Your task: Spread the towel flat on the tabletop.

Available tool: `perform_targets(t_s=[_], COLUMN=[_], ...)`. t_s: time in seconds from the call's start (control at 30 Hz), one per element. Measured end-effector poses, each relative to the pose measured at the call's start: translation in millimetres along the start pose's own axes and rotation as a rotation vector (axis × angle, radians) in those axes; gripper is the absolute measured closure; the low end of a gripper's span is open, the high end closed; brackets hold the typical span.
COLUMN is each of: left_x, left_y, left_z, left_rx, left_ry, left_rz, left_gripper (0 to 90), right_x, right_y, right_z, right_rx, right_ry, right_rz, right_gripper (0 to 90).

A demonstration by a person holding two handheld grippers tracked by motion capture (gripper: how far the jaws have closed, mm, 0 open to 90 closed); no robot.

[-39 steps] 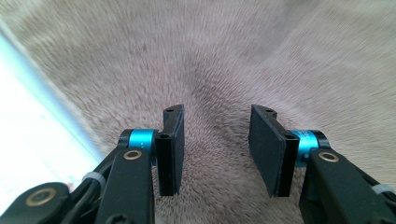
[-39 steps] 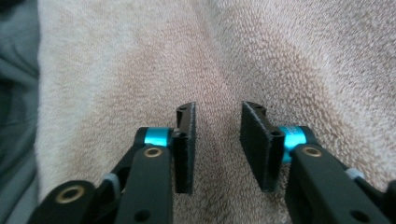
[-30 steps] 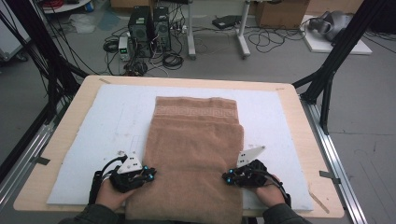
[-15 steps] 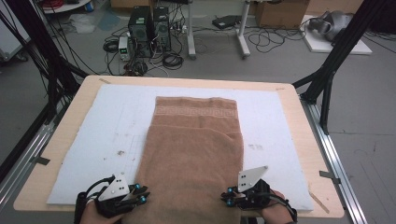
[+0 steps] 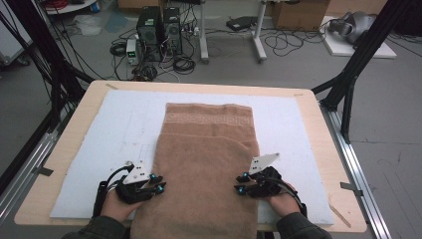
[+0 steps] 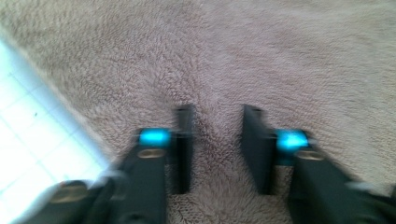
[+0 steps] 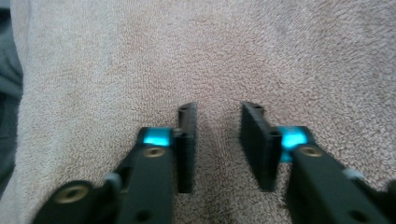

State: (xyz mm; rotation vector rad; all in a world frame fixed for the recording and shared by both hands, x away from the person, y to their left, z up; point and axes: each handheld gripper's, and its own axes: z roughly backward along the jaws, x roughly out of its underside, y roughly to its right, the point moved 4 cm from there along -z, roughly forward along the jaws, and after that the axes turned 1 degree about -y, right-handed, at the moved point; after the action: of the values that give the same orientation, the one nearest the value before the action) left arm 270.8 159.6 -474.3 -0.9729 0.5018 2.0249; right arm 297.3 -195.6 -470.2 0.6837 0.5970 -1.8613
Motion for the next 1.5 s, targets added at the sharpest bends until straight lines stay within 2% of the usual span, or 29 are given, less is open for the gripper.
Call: perform_targets(t_s=[0.07,0.1,0.23,0.3,0.4,0.53,0.6,0.67,0.73,0.87,0.93,1.0,1.03,1.07,1.1,1.2,1.23,1.4,1.5], left_x=[0.5,0.8,5.7,9.6,14.9,17.9,16.9,12.6,6.3,-4.4,-5.9,-3.6,-1.5,0.9,1.6,1.9,2.2,7.1,13.4], left_y=[2.4,4.1,12.4,18.4,28.4,43.5,47.2,45.0,38.5,18.2,7.0,-0.3,-1.3,-0.9,0.4,2.9,4.0,9.9,17.2], left_z=[1.3,2.7,11.3,17.7,27.6,42.0,49.0,54.0,54.2,39.1,26.2,14.0,8.2,2.7,1.7,2.6,3.4,10.9,20.4], left_rx=[-0.006,-0.009,0.005,0.012,0.016,0.040,0.051,0.063,0.043,0.007,0.030,0.013,0.011,0.004,-0.009,-0.006,-0.010,0.001,0.023], left_ry=[-0.003,-0.007,-0.004,0.003,-0.012,-0.006,0.008,0.036,0.054,0.053,0.055,0.042,0.021,-0.012,0.006,0.001,-0.003,-0.006,-0.008], left_rz=[-0.012,-0.019,-0.024,-0.022,-0.041,-0.053,-0.041,-0.018,-0.013,-0.024,0.039,0.063,0.065,0.055,0.036,0.043,0.036,0.028,0.030], left_gripper=[84.8,85.2,85.7,85.7,85.6,85.1,82.1,75.9,68.6,61.8,62.3,62.3,62.3,63.4,65.0,80.9,83.6,85.5,85.5], right_x=[1.6,1.5,0.2,0.3,0.5,2.8,3.4,2.1,0.5,0.9,2.3,5.4,7.8,9.5,10.7,12.2,12.0,12.3,13.9], right_y=[0.2,-1.6,-10.2,-15.7,-27.9,-48.4,-57.4,-62.3,-58.7,-34.7,-24.9,-20.3,-19.5,-19.5,-18.9,-17.9,-18.3,-25.8,-36.9], right_z=[1.1,0.8,3.2,5.1,8.8,17.3,21.8,27.8,32.4,28.2,21.6,13.5,9.3,6.9,7.1,8.3,8.0,9.3,11.7], right_rx=[-0.021,-0.030,-0.037,-0.050,-0.068,-0.107,-0.120,-0.088,-0.051,0.019,0.044,0.040,0.036,0.036,0.040,0.011,0.000,-0.037,-0.069], right_ry=[0.008,0.004,-0.017,-0.012,-0.009,-0.005,-0.004,0.018,0.042,0.013,0.001,-0.004,-0.015,-0.006,0.008,0.010,0.012,-0.003,-0.013], right_rz=[-0.010,-0.003,0.034,0.041,0.058,0.077,0.098,0.101,0.095,0.069,0.045,0.031,0.028,0.028,0.030,0.022,0.024,0.042,0.056], right_gripper=[82.9,84.3,84.9,84.9,84.8,83.9,79.0,70.9,67.8,63.4,59.9,59.9,60.8,63.3,65.9,76.8,81.1,84.3,84.5])
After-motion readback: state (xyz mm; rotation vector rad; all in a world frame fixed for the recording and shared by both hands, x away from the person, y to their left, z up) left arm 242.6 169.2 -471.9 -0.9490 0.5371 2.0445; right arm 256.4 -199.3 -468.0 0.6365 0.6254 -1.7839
